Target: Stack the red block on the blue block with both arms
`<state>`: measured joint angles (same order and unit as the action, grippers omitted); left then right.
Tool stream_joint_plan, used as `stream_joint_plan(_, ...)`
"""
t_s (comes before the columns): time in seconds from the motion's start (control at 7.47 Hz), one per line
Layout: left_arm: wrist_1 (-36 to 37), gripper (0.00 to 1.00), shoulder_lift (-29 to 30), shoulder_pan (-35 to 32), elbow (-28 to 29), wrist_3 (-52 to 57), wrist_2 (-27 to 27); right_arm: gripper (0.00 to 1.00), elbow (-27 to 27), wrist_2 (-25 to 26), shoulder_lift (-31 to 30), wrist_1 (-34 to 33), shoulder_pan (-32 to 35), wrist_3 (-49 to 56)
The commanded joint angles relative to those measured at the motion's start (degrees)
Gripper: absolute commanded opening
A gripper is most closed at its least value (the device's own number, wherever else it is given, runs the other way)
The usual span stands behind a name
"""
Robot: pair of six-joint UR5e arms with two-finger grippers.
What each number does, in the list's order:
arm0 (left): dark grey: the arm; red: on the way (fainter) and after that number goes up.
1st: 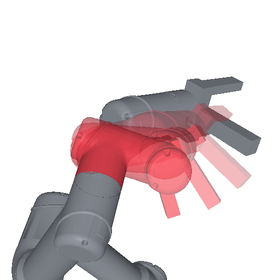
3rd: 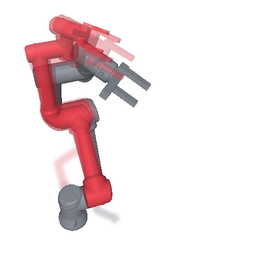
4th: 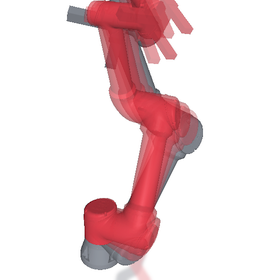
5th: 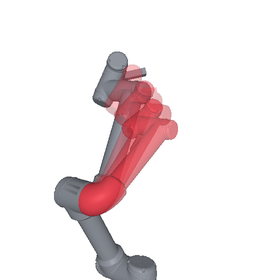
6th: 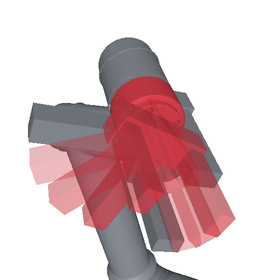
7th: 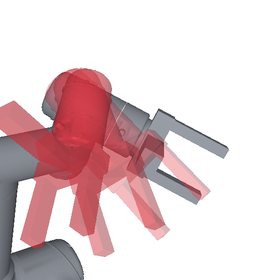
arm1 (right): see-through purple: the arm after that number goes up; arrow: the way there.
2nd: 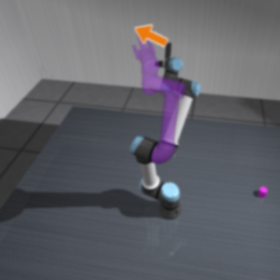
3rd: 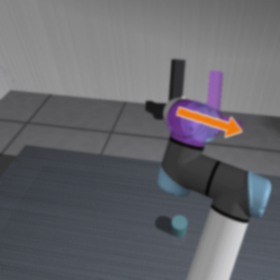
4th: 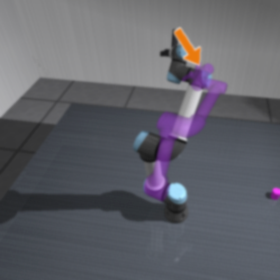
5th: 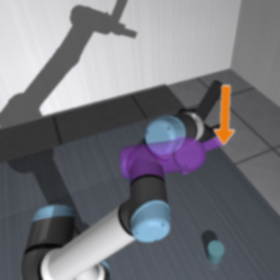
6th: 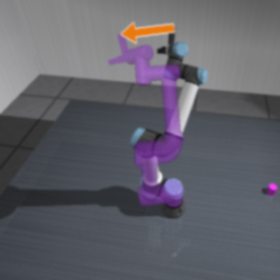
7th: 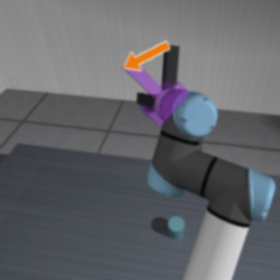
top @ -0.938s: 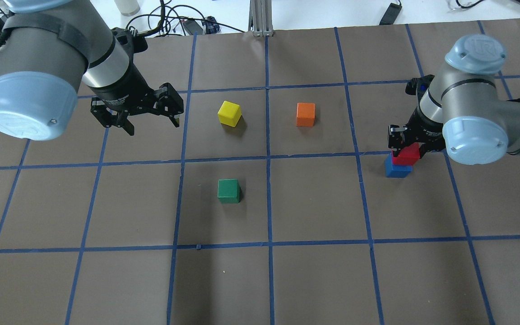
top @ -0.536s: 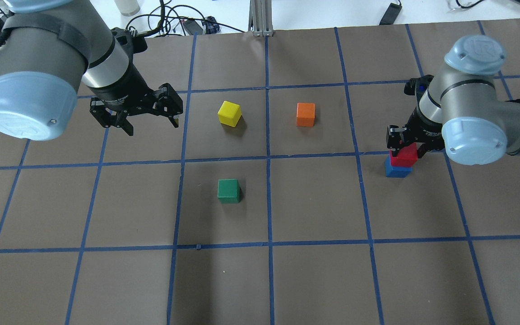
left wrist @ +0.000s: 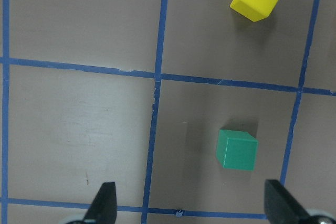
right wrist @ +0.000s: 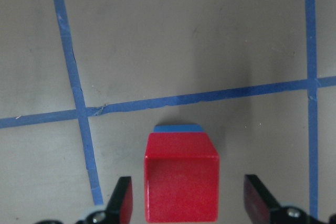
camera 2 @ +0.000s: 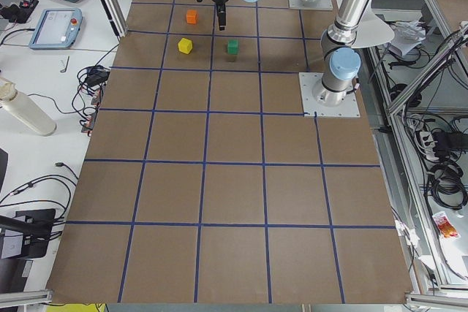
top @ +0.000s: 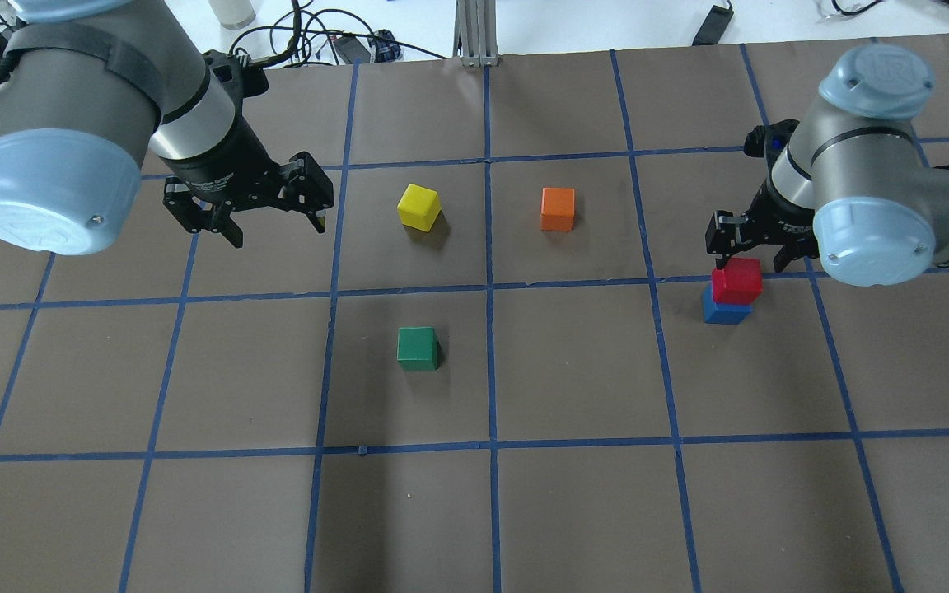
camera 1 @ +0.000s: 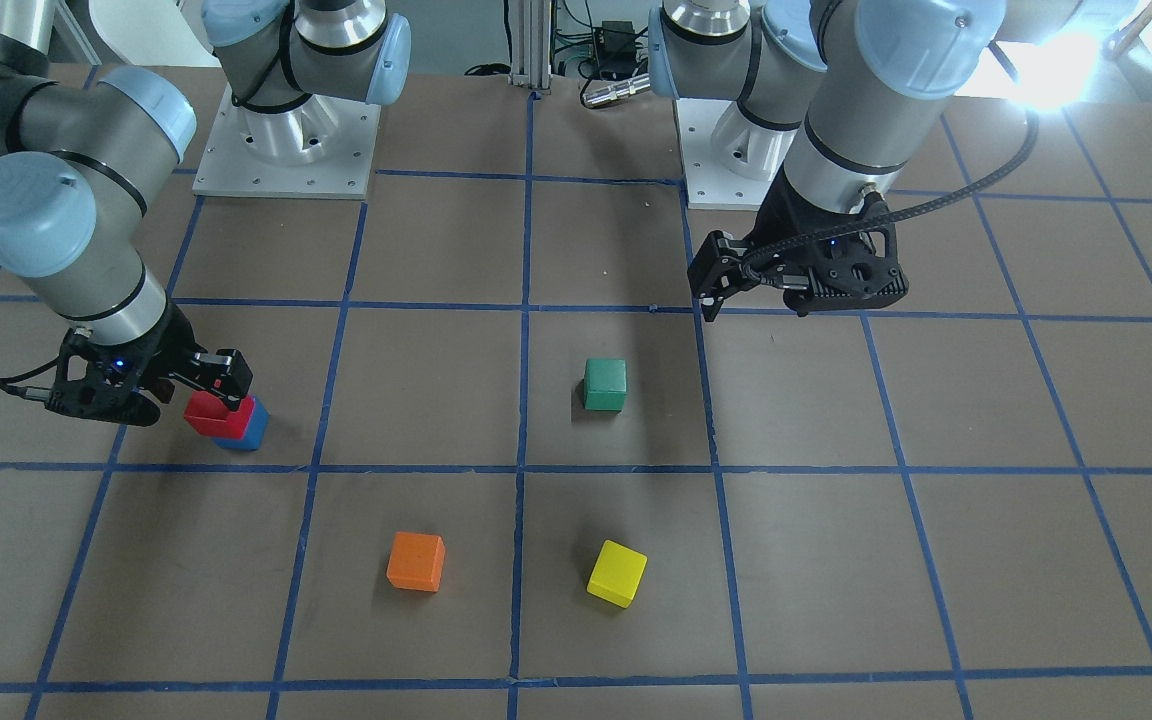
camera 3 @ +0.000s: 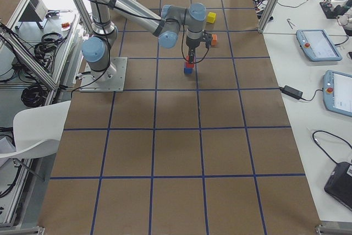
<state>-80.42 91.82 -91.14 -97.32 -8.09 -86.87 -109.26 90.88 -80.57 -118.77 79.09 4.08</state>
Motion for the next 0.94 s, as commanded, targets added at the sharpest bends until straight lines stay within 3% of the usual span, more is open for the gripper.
stream_joint_plan(0.0,0.0,1.0,0.0,0.0,0.4,0.0,0.1,0.84,11.5,-1.6,-0.5,13.4,3.1,-3.9)
stream_joint_plan(0.27,0.0,1.0,-0.5,-0.1,0.7,0.0,0.5,0.84,20.3,0.7,-0.7,22.9,8.1,-4.9)
stream_joint_plan(0.4,-0.3,1.0,-0.9,-0.2,0.5,-0.1,0.1,0.88,22.1,0.4,-4.5,27.2,8.1,-5.0)
stream_joint_plan(0.54,-0.1,1.0,-1.3,-0.2,0.7,0.0,0.2,0.88,21.3,0.0,-8.1,29.2,8.3,-6.9)
stream_joint_plan(0.8,-0.4,1.0,-1.0,-0.2,0.7,0.0,-0.4,0.91,18.8,-1.3,-7.7,28.6,8.9,-9.8)
